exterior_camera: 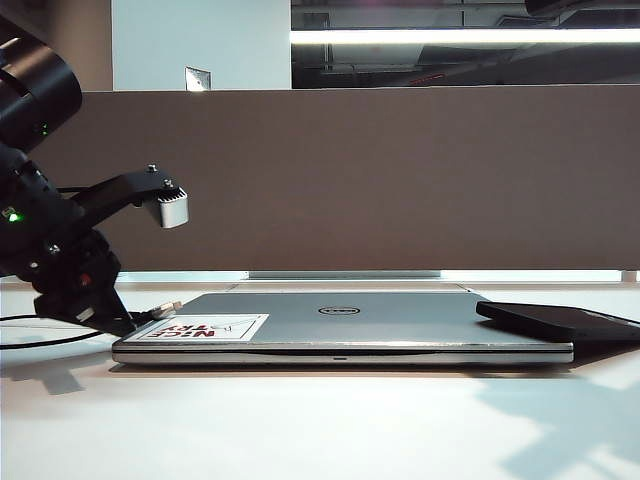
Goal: Pick up the charging cable and the phone, plug the charging cable into the charging port on the phone, and finally place them back on the table.
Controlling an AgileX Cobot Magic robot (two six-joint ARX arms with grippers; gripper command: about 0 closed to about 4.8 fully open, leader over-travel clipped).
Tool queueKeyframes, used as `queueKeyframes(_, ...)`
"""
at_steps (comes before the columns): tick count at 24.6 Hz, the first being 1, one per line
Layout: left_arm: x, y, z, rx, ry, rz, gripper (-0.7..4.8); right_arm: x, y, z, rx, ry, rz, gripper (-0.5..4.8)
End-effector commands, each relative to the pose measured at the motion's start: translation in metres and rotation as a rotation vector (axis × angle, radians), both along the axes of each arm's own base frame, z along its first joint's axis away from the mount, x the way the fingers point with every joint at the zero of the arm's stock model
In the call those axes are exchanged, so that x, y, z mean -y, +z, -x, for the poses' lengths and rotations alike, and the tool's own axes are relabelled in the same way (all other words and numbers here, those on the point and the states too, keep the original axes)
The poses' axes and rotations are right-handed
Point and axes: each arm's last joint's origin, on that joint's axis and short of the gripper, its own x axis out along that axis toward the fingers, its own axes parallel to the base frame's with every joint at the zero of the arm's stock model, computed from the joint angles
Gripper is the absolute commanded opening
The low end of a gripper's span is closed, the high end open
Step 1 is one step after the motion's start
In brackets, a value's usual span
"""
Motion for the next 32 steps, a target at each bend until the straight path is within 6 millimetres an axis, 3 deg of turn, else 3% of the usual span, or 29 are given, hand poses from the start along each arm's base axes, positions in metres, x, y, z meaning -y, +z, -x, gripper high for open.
queueKeyframes(1,0.001,0.002,-0.001,0.01,-0.001,0.008,-0.07,0.0,0.004,0.0,0.024,0.005,-0.012,-0.05)
queueKeyframes(15,0.001,0.013,-0.001,0.051,0.012,0.039,-0.07,0.0,0.004,0.0,0.025,0.001,-0.012,-0.05)
queueKeyframes(20,0.0,0.033,0.002,0.092,0.07,0.126,-0.06,0.0,0.004,0.0,0.013,-0.016,-0.027,-0.05)
queueKeyframes(24,0.002,0.063,0.007,0.121,0.167,0.3,-0.07,0.003,0.004,-0.002,-0.05,-0.107,-0.115,-0.05)
queueKeyframes(25,0.005,0.074,0.011,0.129,0.186,0.366,-0.07,0.005,0.004,-0.003,-0.077,-0.136,-0.156,-0.05)
queueKeyframes(30,0.021,0.088,0.025,0.118,0.168,0.48,-0.06,0.014,0.004,-0.008,-0.132,-0.197,-0.245,-0.05)
queueKeyframes(32,0.038,0.093,0.037,0.078,0.127,0.547,-0.07,0.024,0.002,-0.011,-0.201,-0.208,-0.314,-0.05)
